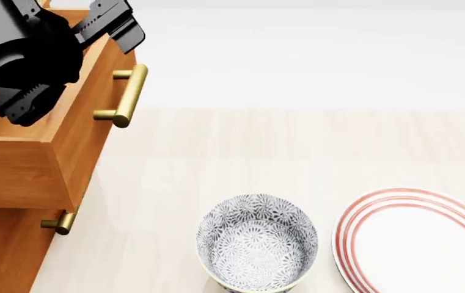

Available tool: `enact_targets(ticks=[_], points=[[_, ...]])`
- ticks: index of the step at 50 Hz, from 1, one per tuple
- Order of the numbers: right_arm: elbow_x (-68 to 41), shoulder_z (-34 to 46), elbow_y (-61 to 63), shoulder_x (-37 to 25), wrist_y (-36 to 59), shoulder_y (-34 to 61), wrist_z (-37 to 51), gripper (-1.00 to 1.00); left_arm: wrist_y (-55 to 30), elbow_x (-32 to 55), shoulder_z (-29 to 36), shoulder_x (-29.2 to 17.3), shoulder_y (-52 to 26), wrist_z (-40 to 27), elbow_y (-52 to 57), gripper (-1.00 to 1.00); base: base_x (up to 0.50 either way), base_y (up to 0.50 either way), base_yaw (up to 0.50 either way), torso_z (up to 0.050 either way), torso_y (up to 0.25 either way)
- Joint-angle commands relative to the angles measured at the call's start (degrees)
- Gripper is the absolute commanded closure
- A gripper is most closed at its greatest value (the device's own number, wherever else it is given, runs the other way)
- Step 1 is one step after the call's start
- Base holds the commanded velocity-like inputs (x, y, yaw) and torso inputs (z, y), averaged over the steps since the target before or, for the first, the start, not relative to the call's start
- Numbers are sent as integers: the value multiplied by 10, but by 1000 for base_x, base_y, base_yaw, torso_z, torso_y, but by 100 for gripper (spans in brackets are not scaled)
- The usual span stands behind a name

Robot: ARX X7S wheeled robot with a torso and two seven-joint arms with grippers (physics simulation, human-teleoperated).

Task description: Open the top drawer of the cabinet.

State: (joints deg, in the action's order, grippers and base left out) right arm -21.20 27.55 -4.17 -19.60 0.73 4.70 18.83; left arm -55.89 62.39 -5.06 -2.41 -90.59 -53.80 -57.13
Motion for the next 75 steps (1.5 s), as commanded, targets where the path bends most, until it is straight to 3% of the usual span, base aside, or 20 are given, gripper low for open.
enact_targets(ticks=[1, 20, 46, 65, 75], points=[[8, -12, -6, 11, -5, 3, -13, -100, 2, 59, 25, 22, 14, 11, 16, -100, 0, 0, 0, 0, 0], [4, -9, -2, 5, -1, 3, -16, -100, 52, 218, 168, 23, -1, 9, 7, -100, 0, 0, 0, 0, 0], [-3, -6, -10, 2, -3, 7, -24, -100, 151, 482, 415, 22, -39, 23, 46, -100, 0, 0, 0, 0, 0], [-4, -2, -12, 0, -6, 7, -27, -100, 181, 549, 468, 9, -25, 7, 144, -100, 0, 0, 0, 0, 0], [-3, 3, -9, 0, -4, 4, -26, -100, 203, 530, 465, -50, 57, -31, 382, -100, 0, 0, 0, 0, 0]])
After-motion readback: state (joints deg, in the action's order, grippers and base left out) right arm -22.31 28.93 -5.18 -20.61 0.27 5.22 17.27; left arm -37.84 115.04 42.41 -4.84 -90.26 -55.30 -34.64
